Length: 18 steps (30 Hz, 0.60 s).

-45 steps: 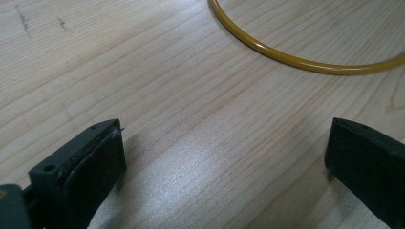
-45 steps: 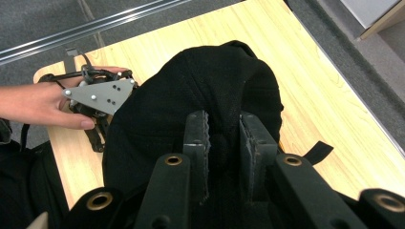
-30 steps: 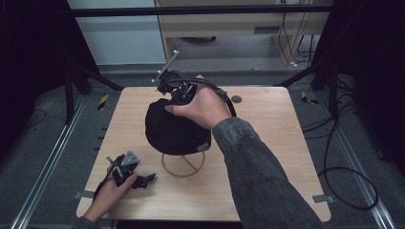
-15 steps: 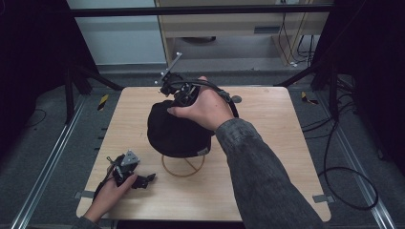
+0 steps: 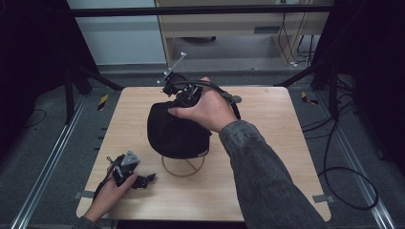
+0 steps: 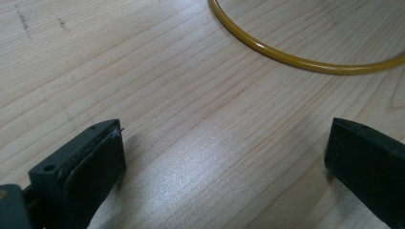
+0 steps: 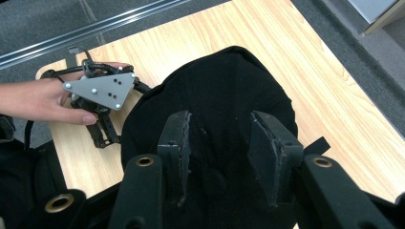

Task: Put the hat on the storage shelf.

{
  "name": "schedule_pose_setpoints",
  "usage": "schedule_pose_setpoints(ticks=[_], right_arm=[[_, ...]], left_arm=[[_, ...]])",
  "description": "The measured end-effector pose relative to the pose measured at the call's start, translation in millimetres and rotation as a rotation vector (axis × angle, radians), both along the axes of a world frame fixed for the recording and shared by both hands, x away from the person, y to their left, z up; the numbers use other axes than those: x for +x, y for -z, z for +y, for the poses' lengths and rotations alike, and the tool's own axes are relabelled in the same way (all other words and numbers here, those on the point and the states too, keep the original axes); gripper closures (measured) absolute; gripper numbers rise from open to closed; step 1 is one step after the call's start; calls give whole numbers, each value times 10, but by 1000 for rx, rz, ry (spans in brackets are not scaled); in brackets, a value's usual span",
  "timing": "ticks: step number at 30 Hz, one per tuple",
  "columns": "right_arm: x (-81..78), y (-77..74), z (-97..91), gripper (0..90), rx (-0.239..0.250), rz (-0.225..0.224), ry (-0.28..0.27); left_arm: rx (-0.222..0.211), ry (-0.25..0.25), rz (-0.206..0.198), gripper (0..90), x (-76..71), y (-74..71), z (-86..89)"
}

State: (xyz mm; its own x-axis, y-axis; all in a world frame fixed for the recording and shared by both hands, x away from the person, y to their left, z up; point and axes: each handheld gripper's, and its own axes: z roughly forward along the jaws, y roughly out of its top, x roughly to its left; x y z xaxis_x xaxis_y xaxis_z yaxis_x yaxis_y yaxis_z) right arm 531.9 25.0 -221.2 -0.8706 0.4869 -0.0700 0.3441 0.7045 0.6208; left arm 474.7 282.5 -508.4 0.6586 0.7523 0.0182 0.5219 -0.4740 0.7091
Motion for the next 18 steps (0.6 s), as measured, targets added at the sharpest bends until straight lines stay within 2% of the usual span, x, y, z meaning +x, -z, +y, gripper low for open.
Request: schedule_pose_setpoints(ticks=[8,12,18], right_arm=[[-21,5,-62,501,23,-8,4],[-32,3,-103,435,49,-23,10],[-64,26,-138,339,62,-48,16]], left_arm=[[0,0,0,0,0,0,0],[0,0,0,0,0,0,0],[0,0,0,0,0,0,0]])
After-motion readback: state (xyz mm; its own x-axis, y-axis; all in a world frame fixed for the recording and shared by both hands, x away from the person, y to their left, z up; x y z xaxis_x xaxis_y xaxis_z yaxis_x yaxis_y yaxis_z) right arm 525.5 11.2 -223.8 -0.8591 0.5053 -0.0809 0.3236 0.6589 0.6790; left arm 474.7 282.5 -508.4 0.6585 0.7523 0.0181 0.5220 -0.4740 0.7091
